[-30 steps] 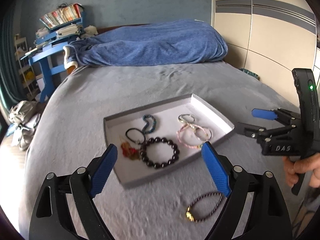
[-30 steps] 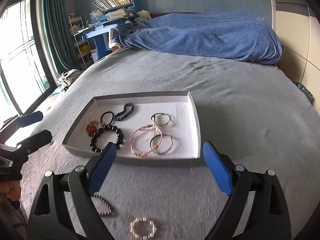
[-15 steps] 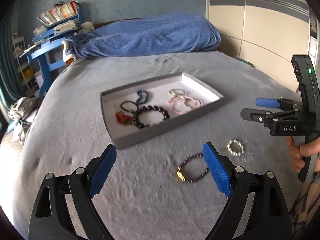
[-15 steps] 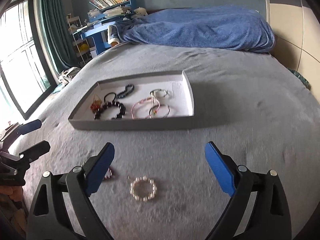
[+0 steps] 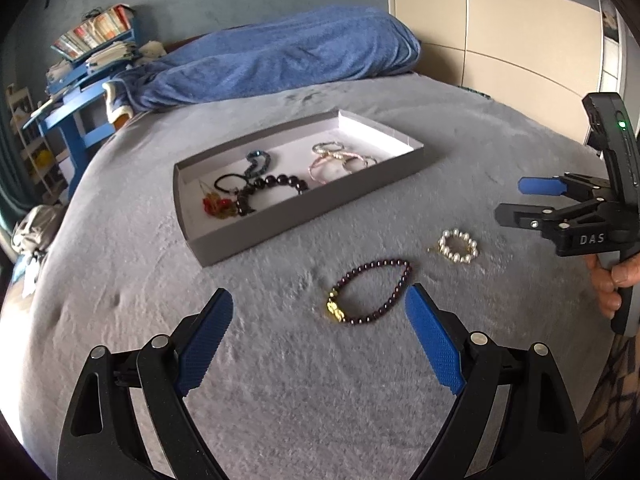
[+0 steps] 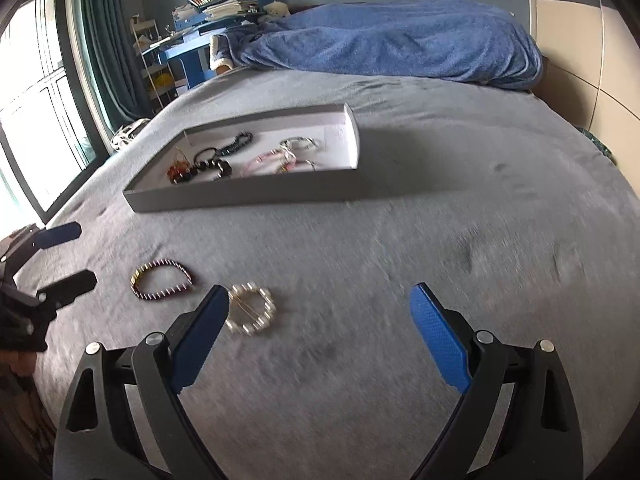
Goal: Organize jewelry
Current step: 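Grasp the garnet bead bracelet with the left tool while the right tool grasps the pearl ring hair clip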
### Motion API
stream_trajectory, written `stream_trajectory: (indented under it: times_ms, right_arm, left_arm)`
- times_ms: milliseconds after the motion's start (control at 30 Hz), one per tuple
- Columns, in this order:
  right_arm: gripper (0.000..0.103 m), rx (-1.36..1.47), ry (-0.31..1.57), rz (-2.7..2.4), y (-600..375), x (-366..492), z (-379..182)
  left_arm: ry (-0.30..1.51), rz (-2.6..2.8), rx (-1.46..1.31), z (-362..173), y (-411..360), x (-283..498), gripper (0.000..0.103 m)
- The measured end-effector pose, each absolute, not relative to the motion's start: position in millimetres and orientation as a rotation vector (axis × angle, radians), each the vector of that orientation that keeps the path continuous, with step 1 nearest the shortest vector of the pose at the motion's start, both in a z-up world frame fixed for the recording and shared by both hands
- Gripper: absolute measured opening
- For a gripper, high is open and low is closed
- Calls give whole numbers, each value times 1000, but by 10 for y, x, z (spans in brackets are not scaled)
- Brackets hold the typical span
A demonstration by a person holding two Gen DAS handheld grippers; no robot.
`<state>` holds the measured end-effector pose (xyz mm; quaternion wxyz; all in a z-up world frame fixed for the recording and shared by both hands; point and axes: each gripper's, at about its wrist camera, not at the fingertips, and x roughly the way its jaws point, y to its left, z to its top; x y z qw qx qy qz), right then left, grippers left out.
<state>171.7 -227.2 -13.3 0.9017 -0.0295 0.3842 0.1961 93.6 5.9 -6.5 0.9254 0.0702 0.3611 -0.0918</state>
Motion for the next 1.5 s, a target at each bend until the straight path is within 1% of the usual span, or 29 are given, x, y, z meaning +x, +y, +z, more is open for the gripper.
stream_trajectory:
  times_ms: [200, 433, 600, 700, 800, 900, 1000, 1167, 1200, 1267, 1300, 1333, 1400, 1467, 1500]
  right_arm:
    - [91, -59, 823, 385, -2455, 1680, -273]
    - [91, -81, 823, 423, -2304, 1660, -300]
    - [91, -131, 834, 463, -2094, 1656, -357]
    - [90, -152, 838, 479, -1997, 1677, -385]
    - [88, -179, 849, 490, -1908, 1708, -424]
    - [82, -204, 864, 495, -1835, 1748, -471]
    - [81, -213, 868, 494, -1787, 1778, -495]
    - [72, -238, 866, 492, -1715, 1800, -511]
    - [69, -249, 866, 492, -1697, 1801, -519]
    - [64, -268, 863, 496, -1656, 1794, -531]
    - [58, -274, 861, 502, -1645, 1786, -532]
    - [54, -279, 858, 510, -1635, 1777, -532]
    - [48, -287, 853, 519, -1616, 1758, -532]
    - [43, -294, 847, 529, -1599, 1742, -527]
    - [42, -297, 845, 533, -1591, 1735, -525]
  left_arm:
    - [766, -209, 153, -160, -14, 954, 88]
    - [806, -229, 100, -283, -34, 1131, 88]
    - [830, -231, 107, -358, -59, 1221, 86]
    - [841, -227, 90, -378, -29, 1253, 82]
    - [851, -225, 75, -391, -2, 1280, 80]
    - [854, -234, 78, -397, -18, 1296, 79]
    - [858, -237, 70, -400, -20, 1323, 79]
    - [869, -241, 51, -416, -5, 1367, 78]
    - [872, -239, 45, -421, 5, 1380, 78]
    - [888, -232, 33, -447, 26, 1421, 72]
    - [906, -226, 29, -482, 36, 1451, 69]
    - [922, -220, 29, -515, 40, 1471, 61]
    - [930, -214, 38, -539, 33, 1484, 57]
    - [931, -222, 57, -531, 0, 1469, 42]
    - [931, -226, 65, -530, -15, 1457, 38]
